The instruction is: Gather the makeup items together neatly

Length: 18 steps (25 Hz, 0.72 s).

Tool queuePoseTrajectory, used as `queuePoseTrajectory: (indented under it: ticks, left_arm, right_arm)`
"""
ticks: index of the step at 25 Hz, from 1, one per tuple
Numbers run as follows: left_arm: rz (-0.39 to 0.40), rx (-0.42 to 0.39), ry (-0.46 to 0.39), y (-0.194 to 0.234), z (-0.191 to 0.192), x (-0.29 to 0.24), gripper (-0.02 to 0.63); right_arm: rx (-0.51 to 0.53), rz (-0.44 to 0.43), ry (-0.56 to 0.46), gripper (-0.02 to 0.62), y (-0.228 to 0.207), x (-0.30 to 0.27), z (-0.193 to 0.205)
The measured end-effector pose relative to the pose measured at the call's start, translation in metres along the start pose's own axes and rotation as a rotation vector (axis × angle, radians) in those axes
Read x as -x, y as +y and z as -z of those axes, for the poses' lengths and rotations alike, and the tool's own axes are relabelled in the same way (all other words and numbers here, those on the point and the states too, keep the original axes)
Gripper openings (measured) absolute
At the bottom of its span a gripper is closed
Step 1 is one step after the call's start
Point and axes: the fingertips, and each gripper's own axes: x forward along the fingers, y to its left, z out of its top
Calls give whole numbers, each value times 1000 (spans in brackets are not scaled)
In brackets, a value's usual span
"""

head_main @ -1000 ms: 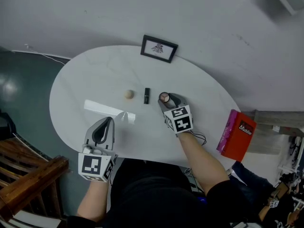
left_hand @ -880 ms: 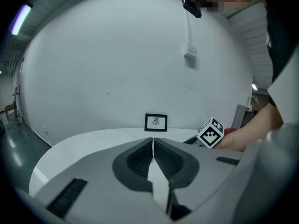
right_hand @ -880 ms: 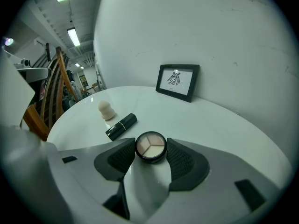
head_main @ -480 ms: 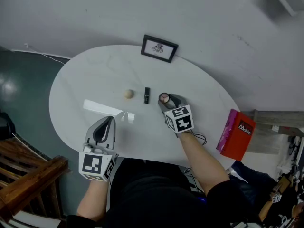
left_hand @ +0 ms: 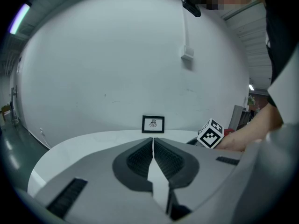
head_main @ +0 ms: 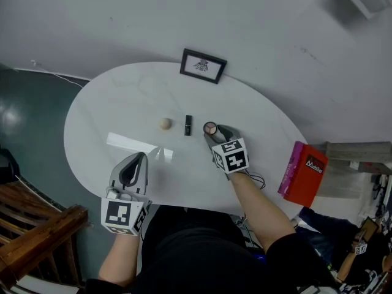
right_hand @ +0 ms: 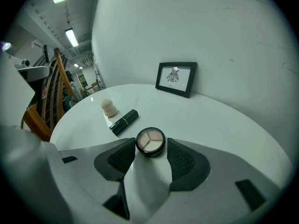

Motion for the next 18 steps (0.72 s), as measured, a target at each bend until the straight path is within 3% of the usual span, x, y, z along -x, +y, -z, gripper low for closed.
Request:
queuePoseTrajectory:
  ticks: [13,18]
  left_arm:
    - [-15,18,-32,16,-8,11,17]
    - [-20,9,-52,20,-19,17,17]
  right_arm:
    - [-5,41,-12,199,6,7,-14]
    - [26,-36,-33,198,46,7,-24]
